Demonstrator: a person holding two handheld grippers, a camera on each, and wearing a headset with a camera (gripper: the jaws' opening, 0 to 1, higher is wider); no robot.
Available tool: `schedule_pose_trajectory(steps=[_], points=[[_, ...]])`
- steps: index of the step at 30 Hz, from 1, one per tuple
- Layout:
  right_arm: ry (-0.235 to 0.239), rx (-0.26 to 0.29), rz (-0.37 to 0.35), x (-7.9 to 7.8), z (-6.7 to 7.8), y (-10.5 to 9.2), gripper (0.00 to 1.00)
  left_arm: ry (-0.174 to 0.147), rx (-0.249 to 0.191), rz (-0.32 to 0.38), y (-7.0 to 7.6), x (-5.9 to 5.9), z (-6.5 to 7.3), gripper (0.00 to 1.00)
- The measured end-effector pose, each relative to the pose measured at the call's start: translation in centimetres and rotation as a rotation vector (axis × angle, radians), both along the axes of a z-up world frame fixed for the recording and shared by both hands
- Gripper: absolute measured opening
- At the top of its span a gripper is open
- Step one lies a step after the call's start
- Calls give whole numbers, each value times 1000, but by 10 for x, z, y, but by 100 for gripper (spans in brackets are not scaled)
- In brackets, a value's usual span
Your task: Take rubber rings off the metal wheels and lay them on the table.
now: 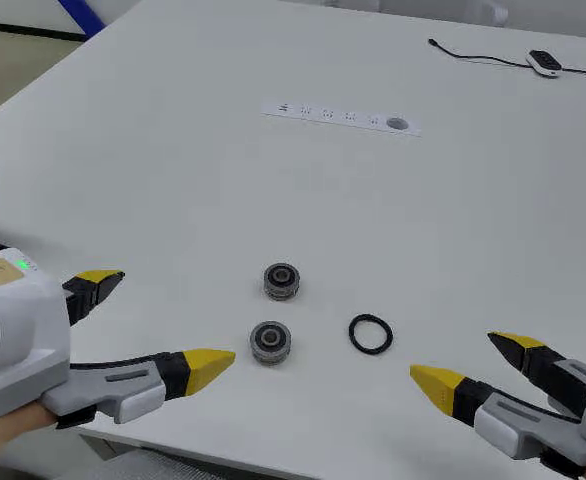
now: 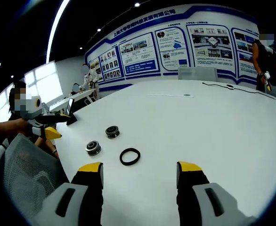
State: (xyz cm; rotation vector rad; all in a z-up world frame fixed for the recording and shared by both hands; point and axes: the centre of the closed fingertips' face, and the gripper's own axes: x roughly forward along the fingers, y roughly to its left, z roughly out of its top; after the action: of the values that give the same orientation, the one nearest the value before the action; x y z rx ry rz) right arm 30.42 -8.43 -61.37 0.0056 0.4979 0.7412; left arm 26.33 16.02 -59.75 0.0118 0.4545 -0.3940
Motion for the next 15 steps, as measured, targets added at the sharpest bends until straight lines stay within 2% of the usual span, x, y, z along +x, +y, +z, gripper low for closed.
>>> schedule_pose_trajectory(steps=[15], points=[[-6,-22,10,1,-1,-1,64,7,4,-4,-2,-2,1,92]])
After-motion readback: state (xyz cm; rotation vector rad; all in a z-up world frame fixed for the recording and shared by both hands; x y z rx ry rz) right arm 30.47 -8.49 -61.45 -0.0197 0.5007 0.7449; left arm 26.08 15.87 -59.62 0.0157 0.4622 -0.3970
